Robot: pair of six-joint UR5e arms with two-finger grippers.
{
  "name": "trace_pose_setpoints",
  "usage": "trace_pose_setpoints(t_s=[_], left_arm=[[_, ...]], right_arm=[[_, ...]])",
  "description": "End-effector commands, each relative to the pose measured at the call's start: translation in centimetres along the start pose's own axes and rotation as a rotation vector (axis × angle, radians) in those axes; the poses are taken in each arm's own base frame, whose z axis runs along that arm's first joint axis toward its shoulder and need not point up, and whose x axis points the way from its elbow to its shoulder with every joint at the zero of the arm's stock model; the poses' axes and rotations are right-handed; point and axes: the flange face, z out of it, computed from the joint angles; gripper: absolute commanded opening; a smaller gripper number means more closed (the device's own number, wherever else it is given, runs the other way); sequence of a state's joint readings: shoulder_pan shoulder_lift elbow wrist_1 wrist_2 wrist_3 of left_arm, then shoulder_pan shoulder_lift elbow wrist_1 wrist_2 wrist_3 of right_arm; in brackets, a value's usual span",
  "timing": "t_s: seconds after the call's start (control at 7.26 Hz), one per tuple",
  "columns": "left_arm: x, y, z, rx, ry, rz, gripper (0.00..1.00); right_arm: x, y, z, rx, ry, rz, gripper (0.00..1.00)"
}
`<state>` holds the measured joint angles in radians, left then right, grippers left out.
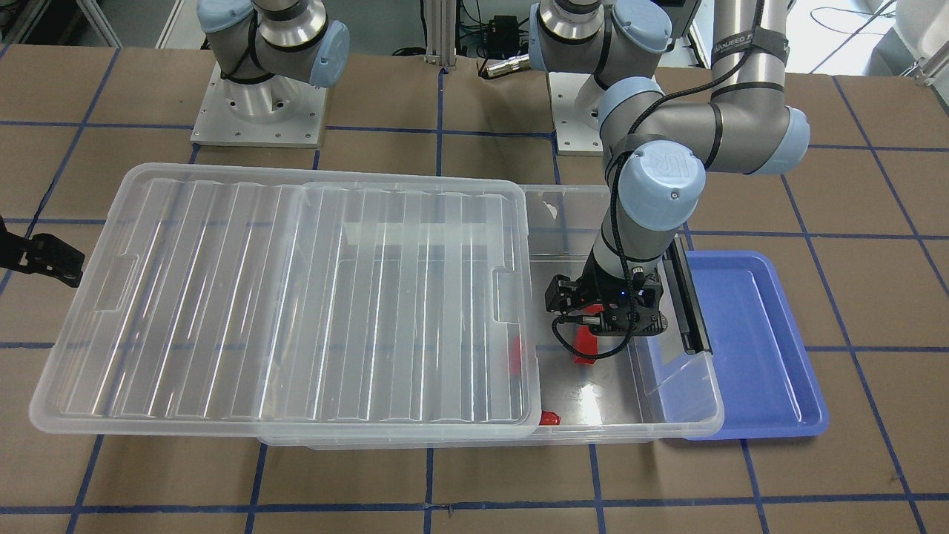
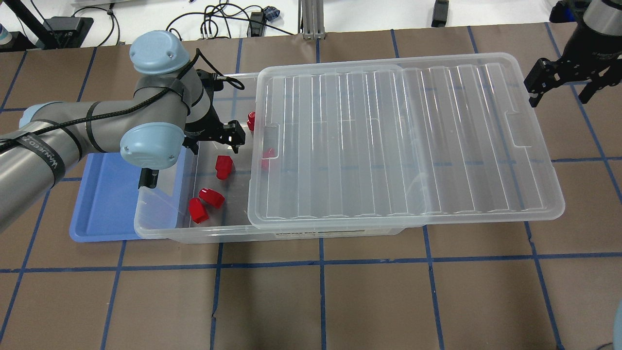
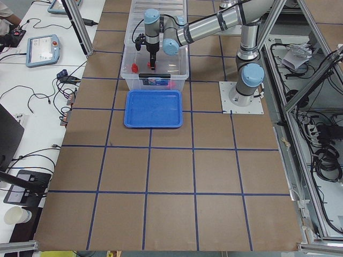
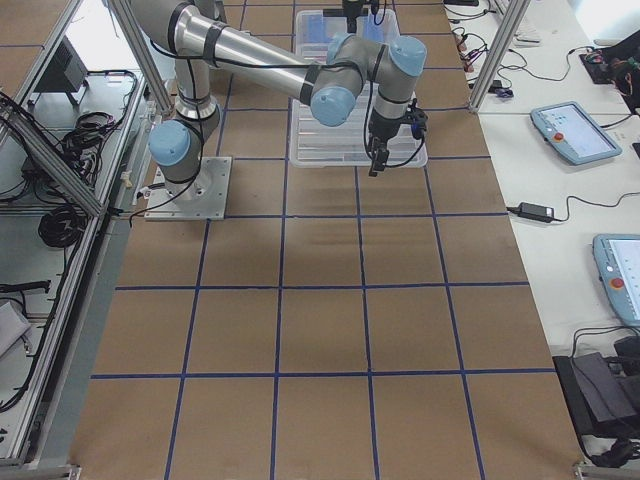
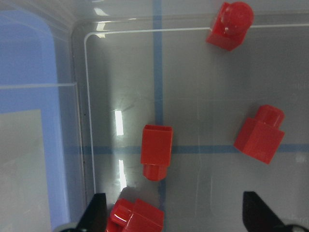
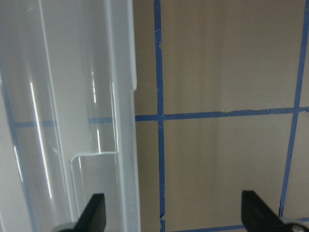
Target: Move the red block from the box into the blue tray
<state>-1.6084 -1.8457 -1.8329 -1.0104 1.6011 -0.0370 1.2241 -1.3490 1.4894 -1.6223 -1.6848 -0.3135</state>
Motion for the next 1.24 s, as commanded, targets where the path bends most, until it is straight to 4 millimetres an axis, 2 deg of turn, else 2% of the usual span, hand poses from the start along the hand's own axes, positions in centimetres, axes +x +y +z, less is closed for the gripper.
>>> trace_pose_setpoints(t_s=[0.0,0.14,0.28,0.41,0.55,0.69,0.83,1.1], left_arm=[[0.2,0.6,2.2,0.019,0.005,0.005,1.0],[0.1,1.2,3.8,0.013,0.003,0.004,1.0],[0.1,0.8,4.1,0.048,0.004,0.013,1.0],[0.1,0.9,5.8,0.02,0.005,0.031,1.0],[-0.1,0.9,6.4,0.01,0.001,0.094,1.0],[-0.1,1.1,6.8,0.003,-0.001,0.099,1.0],[-0.1,0.9,6.7,0.024,0.001,0.104,1.0],[-0.4,0.6,8.0,0.015,-0.001,0.1,0.89]], right_arm=[[-0.6,2.4,-5.0,-0.043,-0.019,0.024,1.0],[-1.6,3.9,-7.2,-0.018,-0.013,0.023,1.0],[-2.1,3.9,-7.0,-0.021,-0.01,0.013,1.0],[-2.0,4.2,-7.7,-0.007,-0.003,0.016,1.0],[-2.0,3.7,-7.1,-0.011,-0.014,0.016,1.0],[-2.4,3.8,-7.5,0.008,-0.041,0.016,1.0],[-2.4,3.6,-7.1,0.001,-0.049,0.015,1.0],[-1.9,3.8,-6.7,-0.015,-0.045,0.033,1.0]])
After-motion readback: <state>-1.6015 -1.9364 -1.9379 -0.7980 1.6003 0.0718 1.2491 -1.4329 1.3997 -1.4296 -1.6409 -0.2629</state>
